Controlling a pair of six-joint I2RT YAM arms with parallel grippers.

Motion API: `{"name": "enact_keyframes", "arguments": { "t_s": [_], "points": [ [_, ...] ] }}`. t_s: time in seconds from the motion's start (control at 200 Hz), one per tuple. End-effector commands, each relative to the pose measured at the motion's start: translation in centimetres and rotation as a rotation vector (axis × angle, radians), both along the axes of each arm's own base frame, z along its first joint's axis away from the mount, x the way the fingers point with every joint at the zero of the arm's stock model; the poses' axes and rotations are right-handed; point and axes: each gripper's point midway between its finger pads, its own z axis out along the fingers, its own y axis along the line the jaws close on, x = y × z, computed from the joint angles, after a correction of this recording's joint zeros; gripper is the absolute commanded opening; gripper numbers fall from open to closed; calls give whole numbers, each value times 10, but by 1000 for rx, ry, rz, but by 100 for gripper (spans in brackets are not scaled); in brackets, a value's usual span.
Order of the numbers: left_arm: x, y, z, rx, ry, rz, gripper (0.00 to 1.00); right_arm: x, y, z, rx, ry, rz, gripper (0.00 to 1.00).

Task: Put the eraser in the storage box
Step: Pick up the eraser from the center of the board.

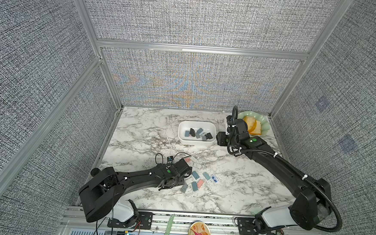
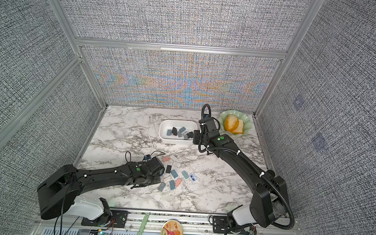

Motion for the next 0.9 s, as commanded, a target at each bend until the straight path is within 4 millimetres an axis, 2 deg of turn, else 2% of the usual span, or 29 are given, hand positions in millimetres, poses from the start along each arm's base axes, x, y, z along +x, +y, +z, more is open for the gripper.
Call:
{"name": "enact_keyframes", "arguments": {
  "t_s": [0.0, 0.315, 0.595, 0.891],
  "points": [
    [1, 5, -4, 43, 0, -5, 56, 2, -1, 7, 14, -21, -13, 54],
    [5, 9, -15, 82, 10, -1, 48, 1, -2, 5, 13, -16, -18, 53],
    [-2, 12, -23, 91, 42, -12, 39, 2, -2, 4, 10, -12, -18, 53],
    [-7, 17, -31, 154, 93, -33, 36, 2, -2, 1, 8, -7, -19, 53]
  ]
}}
